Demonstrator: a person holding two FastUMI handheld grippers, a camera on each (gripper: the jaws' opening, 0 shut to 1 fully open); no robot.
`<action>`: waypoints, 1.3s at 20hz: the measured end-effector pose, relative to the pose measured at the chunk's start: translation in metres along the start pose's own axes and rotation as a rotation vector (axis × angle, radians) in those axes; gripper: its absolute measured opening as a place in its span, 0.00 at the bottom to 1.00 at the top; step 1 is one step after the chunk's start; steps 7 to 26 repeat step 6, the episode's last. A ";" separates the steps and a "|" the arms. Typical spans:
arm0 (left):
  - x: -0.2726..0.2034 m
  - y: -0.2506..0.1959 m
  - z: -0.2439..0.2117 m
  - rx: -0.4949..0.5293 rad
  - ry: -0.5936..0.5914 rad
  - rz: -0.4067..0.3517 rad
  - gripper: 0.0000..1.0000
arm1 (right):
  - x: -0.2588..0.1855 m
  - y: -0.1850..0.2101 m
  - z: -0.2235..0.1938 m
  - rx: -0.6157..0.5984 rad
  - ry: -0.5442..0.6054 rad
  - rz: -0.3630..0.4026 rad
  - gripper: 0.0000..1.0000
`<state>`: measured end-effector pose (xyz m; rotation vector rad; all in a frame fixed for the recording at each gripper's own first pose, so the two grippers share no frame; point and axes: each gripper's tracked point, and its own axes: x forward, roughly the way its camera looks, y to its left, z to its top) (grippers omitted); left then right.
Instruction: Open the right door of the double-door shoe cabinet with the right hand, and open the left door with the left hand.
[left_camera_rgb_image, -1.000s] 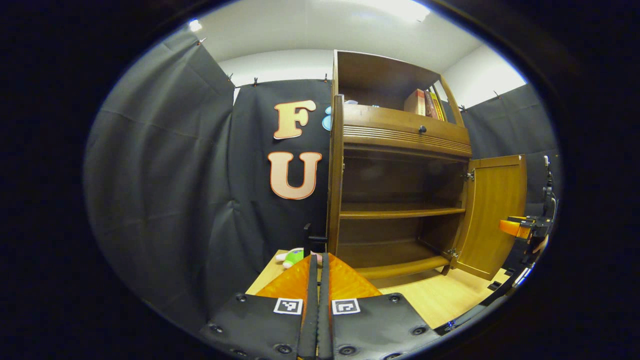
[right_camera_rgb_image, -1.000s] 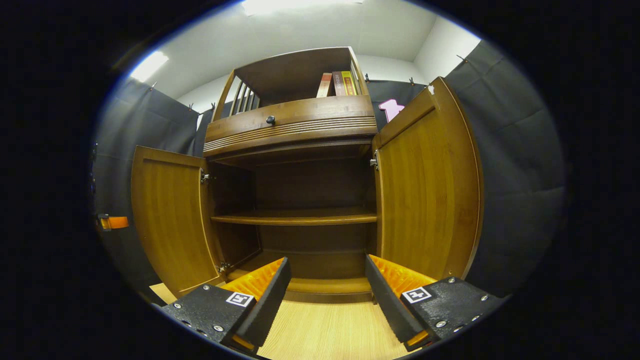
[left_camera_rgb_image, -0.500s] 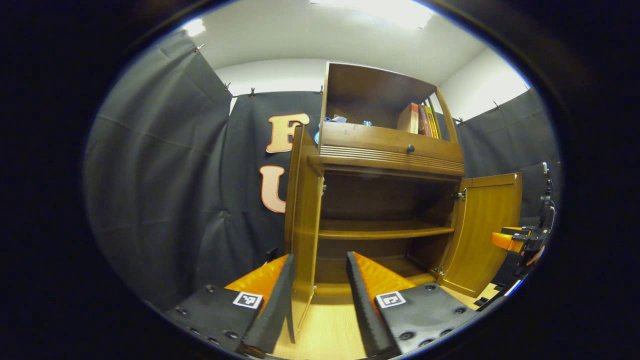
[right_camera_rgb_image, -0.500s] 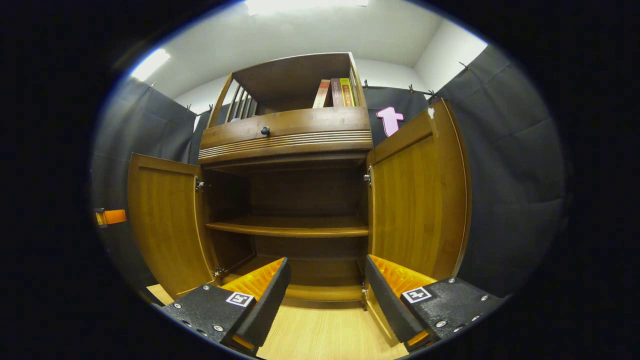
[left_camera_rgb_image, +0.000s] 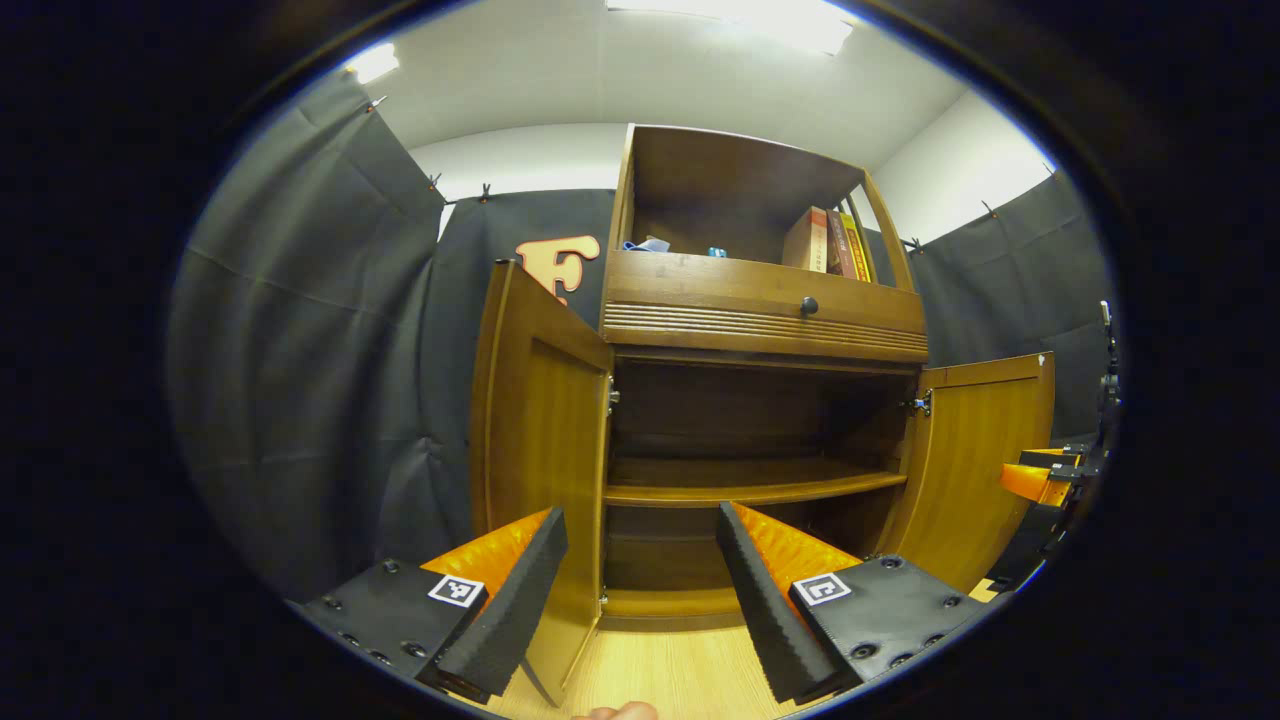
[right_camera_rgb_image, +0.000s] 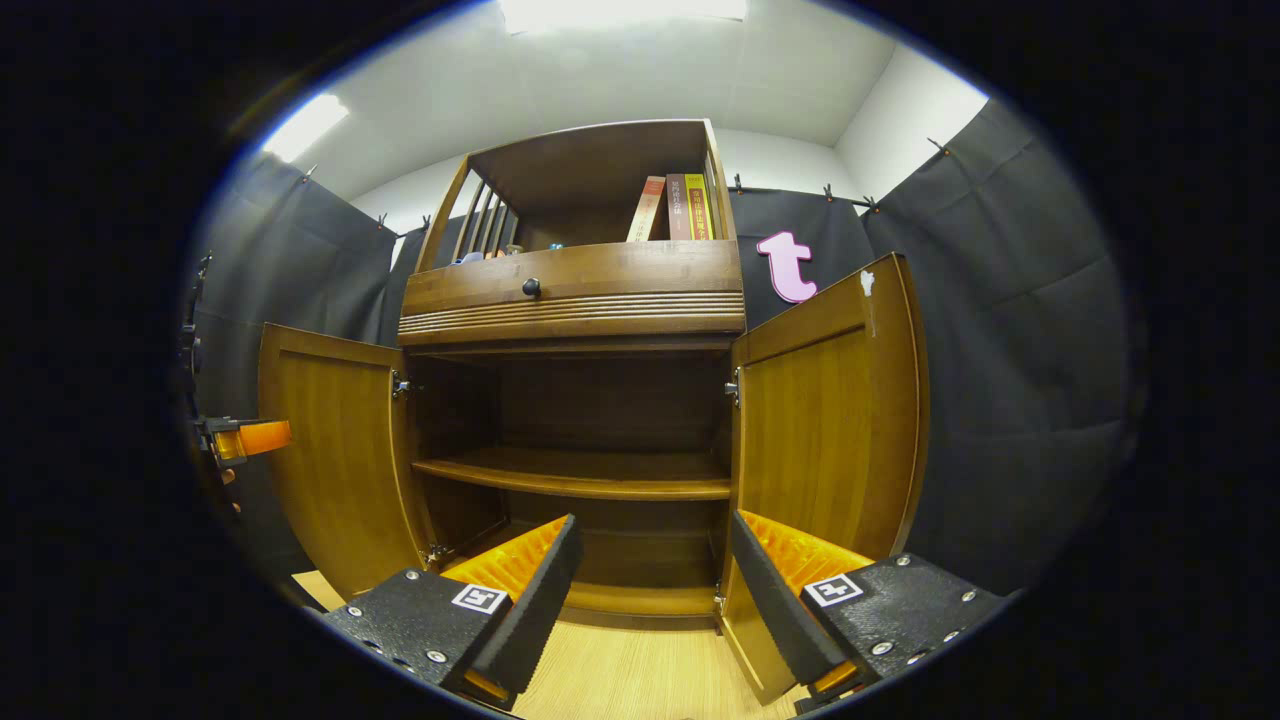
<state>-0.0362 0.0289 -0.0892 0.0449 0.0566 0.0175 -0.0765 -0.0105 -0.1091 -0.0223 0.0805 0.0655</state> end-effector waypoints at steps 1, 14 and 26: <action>0.003 -0.001 0.004 0.004 -0.003 0.000 0.95 | 0.000 -0.001 0.002 0.000 0.000 -0.002 1.00; 0.017 -0.010 0.010 0.020 -0.009 0.001 0.95 | 0.002 -0.011 0.010 0.006 -0.006 -0.021 1.00; 0.017 -0.010 0.010 0.020 -0.009 0.001 0.95 | 0.002 -0.011 0.010 0.006 -0.006 -0.021 1.00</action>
